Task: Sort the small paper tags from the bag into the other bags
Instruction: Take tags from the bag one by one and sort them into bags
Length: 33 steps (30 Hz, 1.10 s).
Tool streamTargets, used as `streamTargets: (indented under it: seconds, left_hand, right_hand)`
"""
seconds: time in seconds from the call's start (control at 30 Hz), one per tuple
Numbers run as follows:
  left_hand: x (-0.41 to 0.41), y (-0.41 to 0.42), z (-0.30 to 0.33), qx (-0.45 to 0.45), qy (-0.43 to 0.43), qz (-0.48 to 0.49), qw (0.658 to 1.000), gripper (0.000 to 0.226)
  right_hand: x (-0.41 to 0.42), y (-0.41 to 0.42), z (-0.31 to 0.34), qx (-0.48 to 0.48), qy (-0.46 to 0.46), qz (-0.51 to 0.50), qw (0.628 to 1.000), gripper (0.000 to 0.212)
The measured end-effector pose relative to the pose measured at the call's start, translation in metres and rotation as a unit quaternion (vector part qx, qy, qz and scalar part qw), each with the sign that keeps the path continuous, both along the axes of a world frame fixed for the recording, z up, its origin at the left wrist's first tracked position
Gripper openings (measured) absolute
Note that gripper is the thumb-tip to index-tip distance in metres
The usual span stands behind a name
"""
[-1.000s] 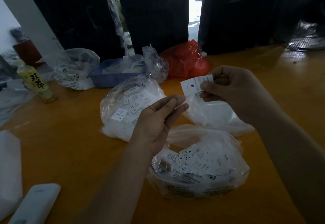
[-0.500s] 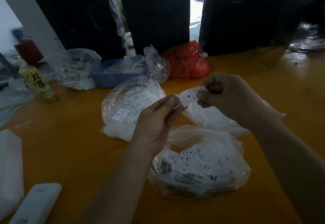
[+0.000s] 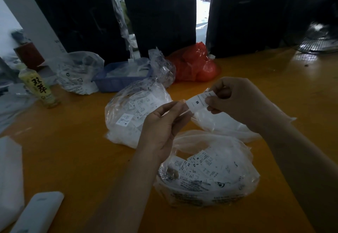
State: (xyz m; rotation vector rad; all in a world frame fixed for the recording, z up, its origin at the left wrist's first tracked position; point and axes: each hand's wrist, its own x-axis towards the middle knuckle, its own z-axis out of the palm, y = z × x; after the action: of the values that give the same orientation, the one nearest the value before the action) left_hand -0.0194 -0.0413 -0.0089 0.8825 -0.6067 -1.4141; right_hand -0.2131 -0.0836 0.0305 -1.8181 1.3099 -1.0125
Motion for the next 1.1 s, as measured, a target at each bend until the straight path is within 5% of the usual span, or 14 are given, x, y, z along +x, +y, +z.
streamTargets:
  seconds: [0.43,0.73,0.9,1.1]
  left_hand:
    - [-0.001,0.000,-0.002,-0.004,-0.052,0.022,0.998,0.047]
    - [-0.001,0.000,-0.004,0.000,-0.072,0.011,0.997,0.042]
    - [-0.001,-0.001,-0.004,0.008,-0.044,0.017,0.999,0.038]
    - [0.000,-0.001,-0.005,0.007,-0.038,0.013,0.999,0.041]
  right_hand:
    - [-0.001,-0.001,-0.004,-0.039,0.071,0.006,0.997,0.016]
    - [0.011,0.004,-0.008,0.007,-0.003,0.047,0.999,0.011]
    - [0.020,0.005,-0.016,-0.065,-0.021,-0.017,0.997,0.012]
    - [0.029,0.012,-0.020,-0.097,0.009,0.044,0.994,0.006]
